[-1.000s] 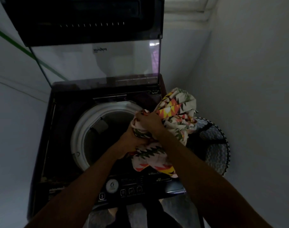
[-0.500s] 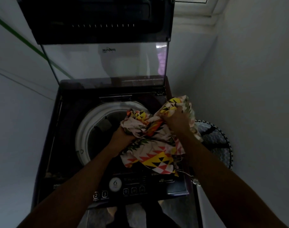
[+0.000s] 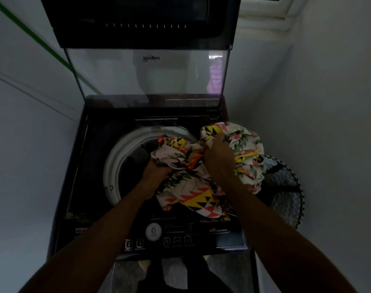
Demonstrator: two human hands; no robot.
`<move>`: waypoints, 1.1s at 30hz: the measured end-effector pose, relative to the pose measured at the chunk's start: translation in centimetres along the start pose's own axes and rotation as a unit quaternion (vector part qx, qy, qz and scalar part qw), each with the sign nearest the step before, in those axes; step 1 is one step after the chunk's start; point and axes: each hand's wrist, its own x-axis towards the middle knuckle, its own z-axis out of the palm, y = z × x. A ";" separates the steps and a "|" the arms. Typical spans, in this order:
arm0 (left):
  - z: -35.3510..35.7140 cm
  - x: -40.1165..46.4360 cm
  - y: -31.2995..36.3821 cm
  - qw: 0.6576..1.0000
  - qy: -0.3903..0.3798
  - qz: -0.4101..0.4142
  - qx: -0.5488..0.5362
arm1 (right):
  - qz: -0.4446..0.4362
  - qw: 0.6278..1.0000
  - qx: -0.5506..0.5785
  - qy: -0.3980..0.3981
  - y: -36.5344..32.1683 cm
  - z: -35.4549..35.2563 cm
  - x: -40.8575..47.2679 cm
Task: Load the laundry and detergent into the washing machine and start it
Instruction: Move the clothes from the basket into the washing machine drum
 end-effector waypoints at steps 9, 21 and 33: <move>-3.8 -0.7 -0.7 0.999 0.042 -0.014 -0.010 | 0.007 0.991 0.071 -0.114 -3.7 3.7 -1.5; -6.6 -0.3 -1.9 0.996 0.082 -0.003 0.036 | -0.070 0.991 -0.111 -0.024 -6.0 6.4 -3.5; -4.9 1.3 -1.8 0.998 0.051 -0.013 0.031 | 0.009 0.959 -0.282 0.018 -1.8 2.9 0.1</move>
